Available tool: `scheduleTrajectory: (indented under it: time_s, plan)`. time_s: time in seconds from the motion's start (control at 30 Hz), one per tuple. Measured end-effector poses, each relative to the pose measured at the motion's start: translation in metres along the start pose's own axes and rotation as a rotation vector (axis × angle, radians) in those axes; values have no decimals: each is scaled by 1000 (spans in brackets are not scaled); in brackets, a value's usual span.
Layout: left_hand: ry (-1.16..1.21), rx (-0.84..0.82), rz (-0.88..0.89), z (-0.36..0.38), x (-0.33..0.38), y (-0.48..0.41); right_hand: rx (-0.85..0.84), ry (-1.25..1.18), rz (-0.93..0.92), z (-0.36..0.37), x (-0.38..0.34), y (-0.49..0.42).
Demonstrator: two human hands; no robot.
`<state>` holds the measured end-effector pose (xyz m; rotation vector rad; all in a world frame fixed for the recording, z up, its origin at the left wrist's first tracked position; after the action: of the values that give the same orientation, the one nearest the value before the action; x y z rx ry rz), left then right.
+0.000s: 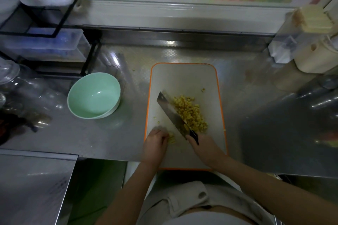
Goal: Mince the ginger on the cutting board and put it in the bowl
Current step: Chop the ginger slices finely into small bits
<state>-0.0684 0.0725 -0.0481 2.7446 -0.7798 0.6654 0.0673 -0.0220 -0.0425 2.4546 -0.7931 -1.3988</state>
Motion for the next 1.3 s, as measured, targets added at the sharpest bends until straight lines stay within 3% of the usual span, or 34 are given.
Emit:
scheduleTrajectory:
  time_s: [0.5, 1.0, 1.3]
  plan:
    - [44, -17, -2, -6, 2, -4, -92, 92, 12, 7, -21, 23]
    - [8, -12, 33, -4, 2, -5, -39, 103, 63, 34, -2, 16]
    - [6, -16, 22, -4, 0, -2, -38, 125, -30, 15, -13, 10]
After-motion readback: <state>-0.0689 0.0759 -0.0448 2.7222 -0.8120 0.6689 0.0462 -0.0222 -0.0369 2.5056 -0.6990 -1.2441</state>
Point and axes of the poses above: each hand's wrist, its own y-axis away from the middle knuckle, its own z-axis out of the palm, x = y × z, the point moved 9 cm from there along -y, towards the middle knuckle, and after that the axes turned 8 degrees about -y, right-handed, at the moved point
